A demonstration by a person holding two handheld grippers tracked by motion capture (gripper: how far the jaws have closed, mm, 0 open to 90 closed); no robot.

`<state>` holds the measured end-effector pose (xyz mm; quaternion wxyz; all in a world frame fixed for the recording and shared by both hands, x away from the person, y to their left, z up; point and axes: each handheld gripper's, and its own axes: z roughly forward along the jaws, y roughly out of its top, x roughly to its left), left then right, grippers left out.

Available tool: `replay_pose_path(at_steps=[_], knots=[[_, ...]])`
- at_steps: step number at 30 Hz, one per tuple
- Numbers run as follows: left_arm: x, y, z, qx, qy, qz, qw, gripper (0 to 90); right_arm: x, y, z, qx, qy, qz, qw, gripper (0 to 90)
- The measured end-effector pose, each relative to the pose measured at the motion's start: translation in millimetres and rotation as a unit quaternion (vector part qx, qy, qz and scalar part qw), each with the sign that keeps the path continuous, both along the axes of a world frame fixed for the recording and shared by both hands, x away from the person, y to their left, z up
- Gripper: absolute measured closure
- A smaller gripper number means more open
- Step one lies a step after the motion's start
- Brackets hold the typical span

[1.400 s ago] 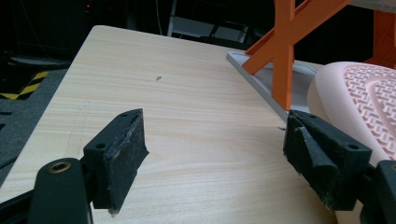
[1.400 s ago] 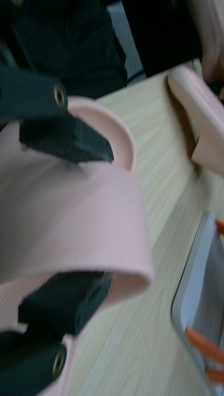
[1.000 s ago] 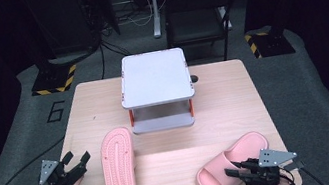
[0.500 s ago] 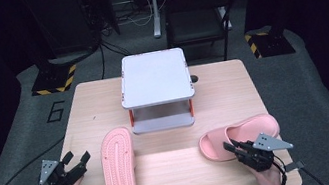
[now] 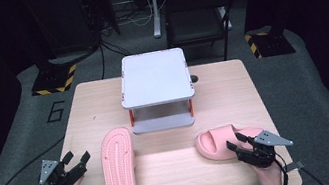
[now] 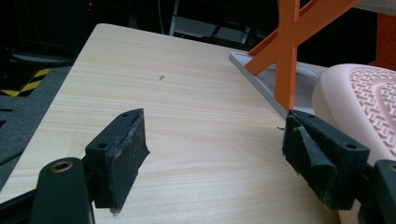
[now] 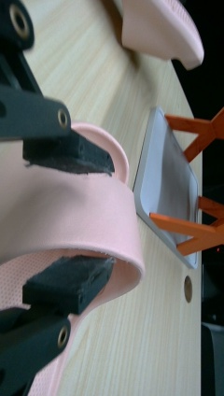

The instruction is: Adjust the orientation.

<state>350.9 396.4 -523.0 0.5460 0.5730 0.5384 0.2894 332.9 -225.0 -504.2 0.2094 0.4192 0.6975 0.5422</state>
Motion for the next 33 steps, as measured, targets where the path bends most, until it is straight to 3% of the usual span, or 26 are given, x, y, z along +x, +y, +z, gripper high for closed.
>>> replay_pose_path(at_steps=[3,4,6,8,12,15,17,19,21,22,23,25,30,31,33], knots=[[0.2,-0.2,-0.2,0.0,0.001,0.0,1.0,21.8,-2.6,-2.0,-0.6,-0.048,0.003,0.015,0.9987,42.0],[0.4,-0.3,-0.2,0.0,0.0,0.0,1.0,21.8,-3.5,-1.9,-1.6,-0.052,0.011,0.019,0.9984,42.9],[0.5,-0.5,-0.3,0.0,-0.002,-0.001,1.0,21.8,-6.2,1.3,-4.8,-0.068,0.008,0.04,0.9968,50.5],[0.6,-0.6,-0.3,0.001,-0.001,-0.002,1.0,21.8,-11.3,6.4,-5.6,-0.097,-0.002,0.041,0.9944,63.3],[0.1,-0.3,0.0,0.002,0.004,-0.004,1.0,21.8,-10.1,10.1,-3.6,-0.069,0.004,0.073,0.995,74.6],[0.3,-0.2,-0.3,-0.001,-0.001,0.0,1.0,21.8,-7.8,16.7,-2.1,-0.066,0.009,0.054,0.9963,82.7],[0.0,0.8,0.1,-0.001,0.002,-0.001,1.0,21.8,-5.1,22.1,-2.2,-0.081,-0.007,0.028,0.9963,83.6],[0.1,0.9,0.0,-0.001,0.002,-0.001,1.0,21.8,-1.3,27.4,-0.3,-0.086,-0.007,0.002,0.9963,82.3],[0.1,1.0,-0.1,-0.001,0.002,-0.001,1.0,21.8,3.8,31.7,-1.1,-0.071,0.006,-0.01,0.9974,78.6],[0.1,0.8,-0.2,-0.002,-0.001,0.001,1.0,21.8,5.0,33.7,-1.6,-0.072,0.014,-0.022,0.997,73.9],[-0.2,1.4,0.1,-0.001,0.002,-0.001,1.0,21.8,6.9,39.6,0.0,-0.09,0.027,-0.048,0.9944,59.7],[-0.2,1.7,-0.2,-0.003,0.001,0.002,1.0,21.8,8.2,42.1,1.7,-0.086,0.032,-0.04,0.995,56.5],[-0.2,1.5,-0.2,-0.006,-0.003,0.002,1.0,21.8,1.5,36.5,5.2,-0.075,0.014,-0.025,0.9968,43.3],[-0.3,1.4,-0.2,-0.006,-0.003,0.002,1.0,21.9,-0.8,31.0,6.0,-0.071,-0.007,-0.03,0.997,41.4],[-0.3,1.8,0.0,-0.002,0.001,-0.001,1.0,21.9,-3.9,20.4,9.8,-0.054,-0.024,-0.039,0.9975,39.4]])
